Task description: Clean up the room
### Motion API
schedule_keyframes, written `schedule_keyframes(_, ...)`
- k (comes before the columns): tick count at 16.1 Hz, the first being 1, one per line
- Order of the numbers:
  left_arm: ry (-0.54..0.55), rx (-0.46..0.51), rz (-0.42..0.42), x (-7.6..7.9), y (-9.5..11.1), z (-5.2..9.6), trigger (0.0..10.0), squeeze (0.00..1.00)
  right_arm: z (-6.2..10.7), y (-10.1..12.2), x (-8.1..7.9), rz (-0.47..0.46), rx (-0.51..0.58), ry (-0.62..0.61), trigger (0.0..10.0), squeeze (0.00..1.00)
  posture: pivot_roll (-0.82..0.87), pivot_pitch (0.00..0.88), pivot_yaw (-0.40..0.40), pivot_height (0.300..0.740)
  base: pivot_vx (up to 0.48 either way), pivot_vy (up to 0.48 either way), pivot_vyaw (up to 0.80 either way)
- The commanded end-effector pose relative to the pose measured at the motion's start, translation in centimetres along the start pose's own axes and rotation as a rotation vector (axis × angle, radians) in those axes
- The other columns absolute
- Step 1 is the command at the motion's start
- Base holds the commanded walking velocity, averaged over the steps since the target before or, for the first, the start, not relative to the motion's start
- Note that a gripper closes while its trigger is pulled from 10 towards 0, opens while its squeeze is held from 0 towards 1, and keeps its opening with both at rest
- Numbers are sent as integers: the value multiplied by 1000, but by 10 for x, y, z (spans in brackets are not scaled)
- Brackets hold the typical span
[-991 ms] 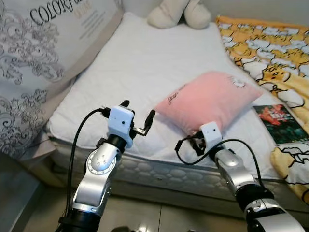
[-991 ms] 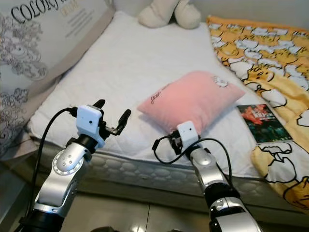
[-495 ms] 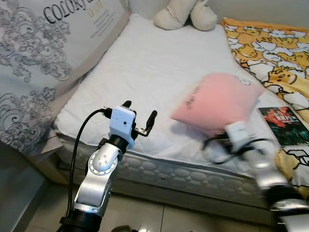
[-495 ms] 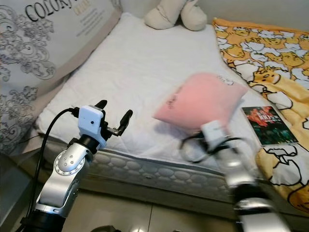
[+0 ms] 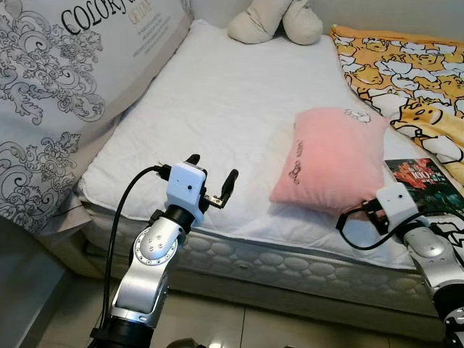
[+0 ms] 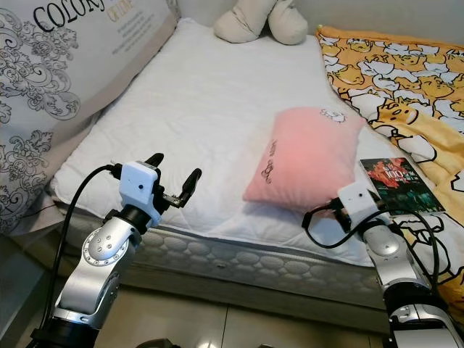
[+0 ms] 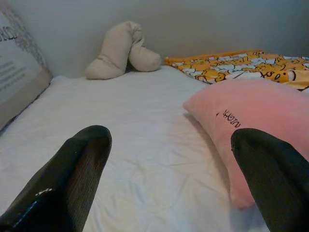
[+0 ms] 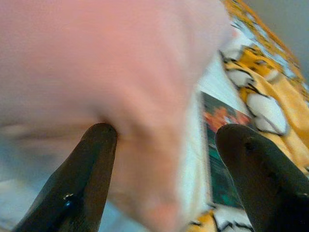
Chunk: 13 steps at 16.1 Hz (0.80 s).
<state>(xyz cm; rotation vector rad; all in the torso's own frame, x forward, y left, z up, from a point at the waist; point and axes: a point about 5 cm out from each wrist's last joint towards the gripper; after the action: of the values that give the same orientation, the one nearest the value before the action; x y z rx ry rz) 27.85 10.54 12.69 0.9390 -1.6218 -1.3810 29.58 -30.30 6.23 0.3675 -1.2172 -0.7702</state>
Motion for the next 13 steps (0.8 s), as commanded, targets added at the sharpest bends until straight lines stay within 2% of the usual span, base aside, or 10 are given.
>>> schedule_keyframes(1, 6, -7, 2, 0, 0, 2, 10000, 0, 4, -11, 12, -19, -51, -57, 10000, 0, 77, 0, 11, 740, 0, 0, 0)
schedule_keyframes(2, 16, -9, -6, -3, -1, 4, 10000, 0, 8, -24, 25, -116, -122, -152, 10000, 0, 80, 0, 11, 740, 0, 0, 0)
schedule_keyframes(3, 22, -12, -6, -4, -1, 5, 10000, 0, 9, -26, 29, -155, -128, -176, 10000, 0, 80, 0, 11, 740, 0, 0, 0)
schedule_keyframes(4, 27, -16, -1, -4, -2, 5, 10000, 0, 7, -19, 27, -220, -81, -175, 10000, 0, 80, 0, 11, 740, 0, 0, 0)
schedule_keyframes(6, 25, -16, 1, -5, -1, 4, 10000, 0, -2, 36, -11, -416, 210, 27, 10000, 0, 77, 0, 15, 740, 0, 0, 0)
schedule_keyframes(7, 25, -13, 2, -4, -1, 3, 10000, 0, 0, 54, -30, -452, 291, 119, 10000, 0, 78, 0, 15, 740, 0, 0, 0)
schedule_keyframes(9, 39, 4, 3, -4, 1, 2, 10000, 0, 9, 83, -53, -522, 421, 167, 10000, 0, 81, 0, 11, 740, 0, 0, 0)
schedule_keyframes(10, 51, 9, 5, -5, 2, 2, 10000, 0, 12, 91, -53, -548, 462, 130, 10000, 0, 81, 0, 11, 740, 0, 0, 0)
schedule_keyframes(11, 69, 14, 13, -5, 2, 3, 10000, 0, 21, 102, -52, -596, 514, 12, 10000, 0, 82, 0, 8, 740, 0, 0, 0)
schedule_keyframes(13, 116, 24, 23, -7, 3, 4, 10000, 0, 41, 107, -59, -594, 558, -83, 10000, 0, 82, 0, 4, 740, 0, 0, 0)
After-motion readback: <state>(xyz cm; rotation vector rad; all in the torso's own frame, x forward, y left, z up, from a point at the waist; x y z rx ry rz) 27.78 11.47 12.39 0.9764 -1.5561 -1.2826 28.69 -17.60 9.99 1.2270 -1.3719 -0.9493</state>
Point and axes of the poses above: a point about 5 cm out from each wrist's last joint towards the gripper, its own z axis pointing back from the gripper into the wrist, its own y axis along the axis of the wrist's last joint, x = y × z, and after that the axes turned 12 degrees about z, right-handed
